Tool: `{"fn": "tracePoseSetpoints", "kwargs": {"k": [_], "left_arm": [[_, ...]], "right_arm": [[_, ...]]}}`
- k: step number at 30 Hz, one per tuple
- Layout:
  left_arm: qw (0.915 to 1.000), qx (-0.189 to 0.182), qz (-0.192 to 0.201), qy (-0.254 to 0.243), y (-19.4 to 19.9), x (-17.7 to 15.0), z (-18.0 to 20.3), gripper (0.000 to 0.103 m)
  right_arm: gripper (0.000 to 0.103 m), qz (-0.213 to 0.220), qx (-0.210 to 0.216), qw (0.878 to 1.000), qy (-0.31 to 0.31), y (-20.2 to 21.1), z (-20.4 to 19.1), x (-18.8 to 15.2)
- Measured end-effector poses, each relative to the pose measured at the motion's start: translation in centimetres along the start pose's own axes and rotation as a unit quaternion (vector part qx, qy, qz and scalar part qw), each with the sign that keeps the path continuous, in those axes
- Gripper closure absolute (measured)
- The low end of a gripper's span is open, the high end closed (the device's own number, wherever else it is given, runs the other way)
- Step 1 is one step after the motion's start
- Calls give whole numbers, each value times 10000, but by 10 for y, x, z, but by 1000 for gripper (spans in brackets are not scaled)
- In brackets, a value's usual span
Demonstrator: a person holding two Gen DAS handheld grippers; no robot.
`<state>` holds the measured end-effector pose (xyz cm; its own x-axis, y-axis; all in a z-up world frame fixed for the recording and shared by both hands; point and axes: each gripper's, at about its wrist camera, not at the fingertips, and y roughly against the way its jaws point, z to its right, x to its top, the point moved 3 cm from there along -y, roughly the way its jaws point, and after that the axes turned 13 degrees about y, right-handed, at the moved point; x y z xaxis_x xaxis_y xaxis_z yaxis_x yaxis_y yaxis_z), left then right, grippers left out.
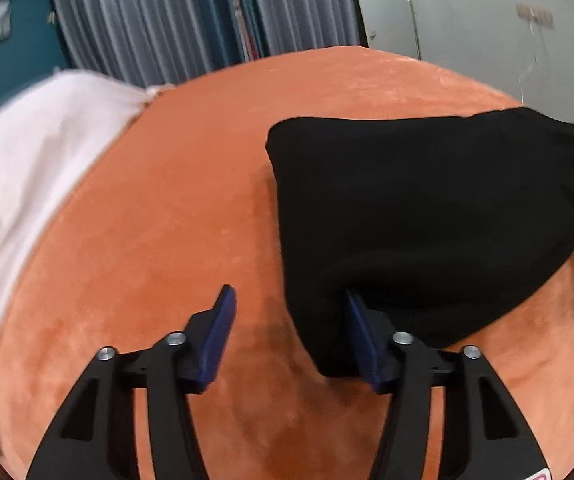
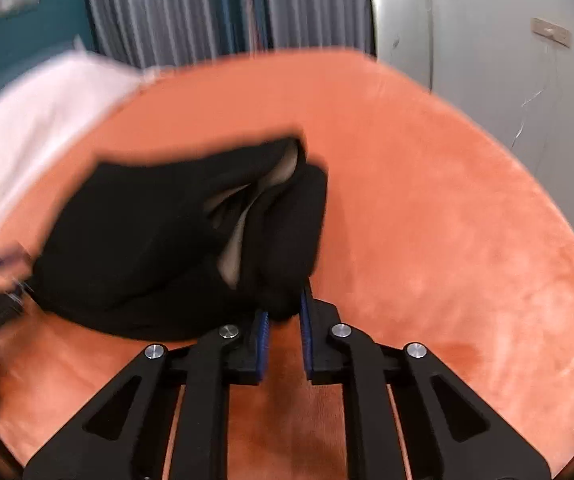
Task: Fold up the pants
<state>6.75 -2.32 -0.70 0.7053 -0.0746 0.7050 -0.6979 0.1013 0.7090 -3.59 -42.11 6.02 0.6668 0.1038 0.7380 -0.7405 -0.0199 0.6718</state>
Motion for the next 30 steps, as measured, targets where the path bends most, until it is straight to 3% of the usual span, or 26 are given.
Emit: {"fn": "tracePoseSetpoints", "kwargs": {"k": [2, 3, 5, 7, 9, 10, 13, 14, 16, 17, 18, 19, 20, 21, 22, 23, 28, 29, 30], "left_arm": [[10000, 55, -11, 41, -3, -3, -4, 39], [9999, 92, -52, 46, -6, -4, -5, 32], [9998, 156, -83, 131, -9, -4, -8, 26], [9998, 97, -74, 161, -6, -5, -10, 22], [9996, 27, -39, 262, 1, -6, -16, 18], [9993, -84, 11, 357, 7, -5, -19, 17], [9962, -524, 168, 673, 23, 3, -23, 10], [9947, -611, 280, 773, 28, 5, -24, 10], [9937, -605, 436, 831, 33, 7, -24, 10], [9945, -533, 434, 787, 31, 7, -24, 10], [9957, -439, 388, 722, 27, 5, -23, 10], [9963, -389, 339, 682, 24, 4, -22, 10], [9969, -349, 273, 650, 19, 4, -21, 10], [9974, -301, 200, 629, 14, 3, -20, 10], [9975, -301, 171, 620, 12, 3, -19, 10], [9976, -309, 152, 607, 11, 3, -18, 10], [9981, -192, 347, 473, 20, 2, -12, 10], [9981, -176, 356, 460, 19, 4, -12, 10], [9983, -156, 321, 452, 16, 4, -11, 10]], "right_arm": [[99, 102, 127, 9988, -470, 13, 21, -6], [103, -89, 68, 9981, -603, 5, 31, -15], [103, -853, -568, 9919, -754, -30, 58, -48], [103, -532, -66, 9879, -1458, -18, 76, -55], [100, -198, -59, 9839, -1774, 8, 82, -48], [99, -34, 34, 9853, -1709, 21, 77, -40], [91, -90, 281, 9918, -1246, 27, 53, -18], [84, -96, 333, 9934, -1093, 25, 43, -10], [55, -102, 379, 9960, -802, 13, 25, 6], [36, -164, 334, 9966, -730, 3, 18, 12], [36, -211, 333, 9967, -712, -4, 17, 16], [38, -338, 460, 9958, -714, -22, 11, 21], [60, -435, 614, 9945, -734, -34, 5, 22], [70, -584, 732, 9929, -728, -44, -6, 14], [72, -651, 574, 9944, -606, -56, -14, 18], [86, -610, 528, 9956, -474, -59, -20, 24], [88, 409, 910, 9950, -32, -1, -43, 71], [88, 450, 918, 9947, 72, -1, -42, 72], [86, 223, 800, 9963, 220, -14, -36, 67]]}}
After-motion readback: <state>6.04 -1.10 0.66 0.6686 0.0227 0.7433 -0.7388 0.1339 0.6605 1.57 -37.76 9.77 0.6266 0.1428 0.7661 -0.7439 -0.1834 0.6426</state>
